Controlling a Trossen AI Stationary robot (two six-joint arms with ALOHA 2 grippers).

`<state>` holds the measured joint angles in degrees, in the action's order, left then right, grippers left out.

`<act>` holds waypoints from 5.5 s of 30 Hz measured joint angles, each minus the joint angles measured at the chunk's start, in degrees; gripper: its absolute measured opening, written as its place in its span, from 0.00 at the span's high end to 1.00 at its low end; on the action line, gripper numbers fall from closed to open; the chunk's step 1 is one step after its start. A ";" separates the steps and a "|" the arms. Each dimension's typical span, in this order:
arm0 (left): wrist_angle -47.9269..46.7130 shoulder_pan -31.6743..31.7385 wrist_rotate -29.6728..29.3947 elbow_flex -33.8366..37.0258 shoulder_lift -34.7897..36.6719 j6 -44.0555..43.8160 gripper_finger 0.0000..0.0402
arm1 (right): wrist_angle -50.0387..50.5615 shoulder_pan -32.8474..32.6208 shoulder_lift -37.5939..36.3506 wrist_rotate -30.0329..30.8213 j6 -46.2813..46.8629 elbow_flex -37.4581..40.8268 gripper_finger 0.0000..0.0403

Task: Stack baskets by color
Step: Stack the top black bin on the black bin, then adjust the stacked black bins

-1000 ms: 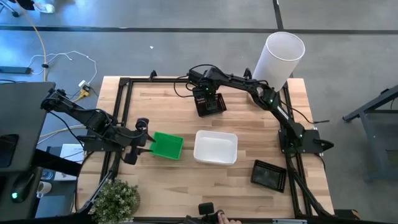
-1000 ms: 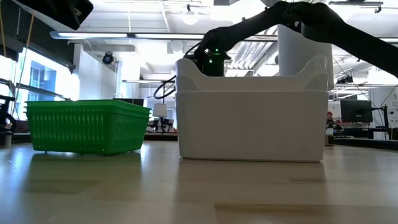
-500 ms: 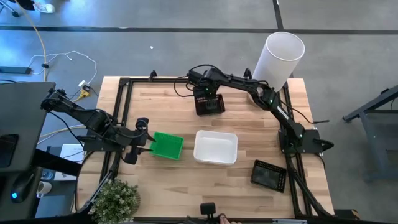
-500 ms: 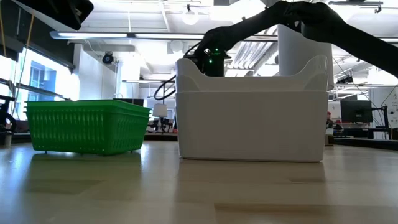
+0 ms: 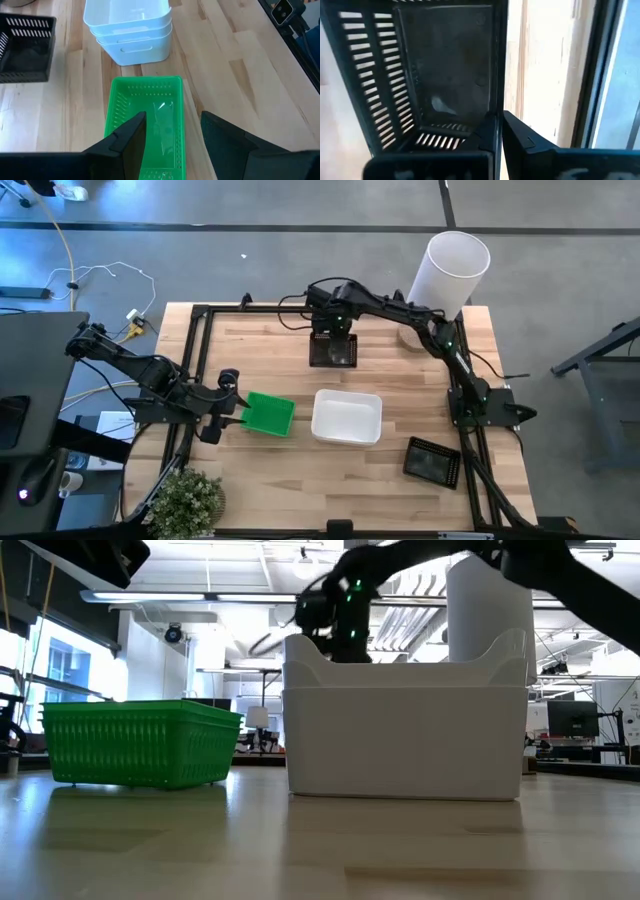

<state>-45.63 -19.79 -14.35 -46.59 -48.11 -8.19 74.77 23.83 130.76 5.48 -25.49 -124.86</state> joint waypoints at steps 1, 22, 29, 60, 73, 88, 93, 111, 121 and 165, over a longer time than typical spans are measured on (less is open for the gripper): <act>0.00 -0.02 0.02 0.00 -0.01 -0.01 0.56 | 0.38 -0.19 -0.88 -0.47 0.24 0.00 1.00; 0.01 -0.01 0.02 0.00 -0.01 -0.03 0.56 | 14.05 -7.24 -19.87 -6.05 12.18 -0.04 1.00; 0.02 0.00 0.02 0.00 -0.01 -0.74 0.56 | 15.27 -10.95 -24.88 -7.89 16.59 0.04 1.00; 0.01 0.00 0.25 0.00 -0.01 -3.74 0.56 | 15.24 -31.69 -29.04 -7.75 31.73 0.15 1.00; 0.02 -0.02 0.24 0.00 -0.01 -5.23 0.56 | 15.25 -39.57 -30.50 -1.48 34.33 0.15 1.00; 0.02 -0.01 0.20 0.00 0.01 -6.64 0.56 | 13.68 -40.47 -38.57 -2.92 39.25 22.84 1.00; 0.02 -0.02 0.13 0.00 0.01 -6.68 0.56 | 9.39 -40.23 -46.81 -6.82 43.48 34.00 1.00; 0.04 -0.01 -0.52 0.00 0.01 -10.07 0.56 | -4.19 -40.39 -73.39 -22.47 59.82 68.99 1.00; 0.04 0.00 -1.49 0.00 0.01 -10.26 0.56 | -11.42 -43.12 -80.96 -26.12 68.21 82.36 1.00; 2.25 2.76 -4.32 0.00 -0.01 -11.18 0.56 | -15.61 -56.49 -74.03 -16.81 76.39 86.79 0.81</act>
<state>-43.38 -17.03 -18.67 -46.59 -48.11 -19.38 59.16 -32.67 56.73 -11.34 50.89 -38.06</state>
